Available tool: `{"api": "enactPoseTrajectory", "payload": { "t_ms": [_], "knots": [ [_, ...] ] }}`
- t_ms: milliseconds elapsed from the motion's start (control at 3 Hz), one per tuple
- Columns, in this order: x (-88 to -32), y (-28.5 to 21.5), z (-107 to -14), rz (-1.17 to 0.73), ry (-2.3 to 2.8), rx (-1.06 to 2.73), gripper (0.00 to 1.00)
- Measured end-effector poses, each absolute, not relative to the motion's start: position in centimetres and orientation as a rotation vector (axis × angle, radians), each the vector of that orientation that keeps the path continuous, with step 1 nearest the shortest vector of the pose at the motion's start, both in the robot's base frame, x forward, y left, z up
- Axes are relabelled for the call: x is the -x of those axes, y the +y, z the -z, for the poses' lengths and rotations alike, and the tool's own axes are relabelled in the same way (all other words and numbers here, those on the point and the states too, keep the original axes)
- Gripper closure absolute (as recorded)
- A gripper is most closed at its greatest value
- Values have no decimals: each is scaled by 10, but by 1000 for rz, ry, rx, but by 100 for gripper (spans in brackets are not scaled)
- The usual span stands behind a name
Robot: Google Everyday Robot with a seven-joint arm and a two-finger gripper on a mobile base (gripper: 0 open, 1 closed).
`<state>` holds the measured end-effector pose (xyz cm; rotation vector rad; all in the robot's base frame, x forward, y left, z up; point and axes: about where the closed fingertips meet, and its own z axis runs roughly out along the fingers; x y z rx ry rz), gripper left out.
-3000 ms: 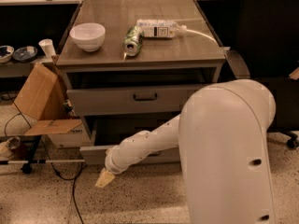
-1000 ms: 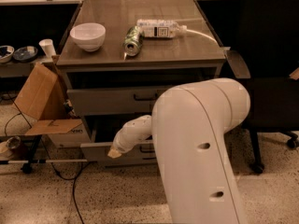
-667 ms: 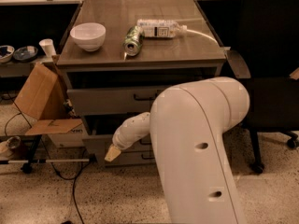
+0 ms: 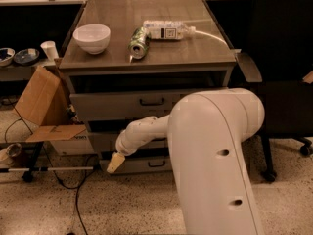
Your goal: Close middle drawer
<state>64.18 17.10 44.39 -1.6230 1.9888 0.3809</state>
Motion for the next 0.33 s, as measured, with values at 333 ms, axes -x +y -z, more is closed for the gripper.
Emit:
{"api": "enactPoseTrajectory", "payload": {
  "t_ms": [333],
  "knots": [
    [-641, 171, -444, -382, 1988, 1624, 0]
  ]
}}
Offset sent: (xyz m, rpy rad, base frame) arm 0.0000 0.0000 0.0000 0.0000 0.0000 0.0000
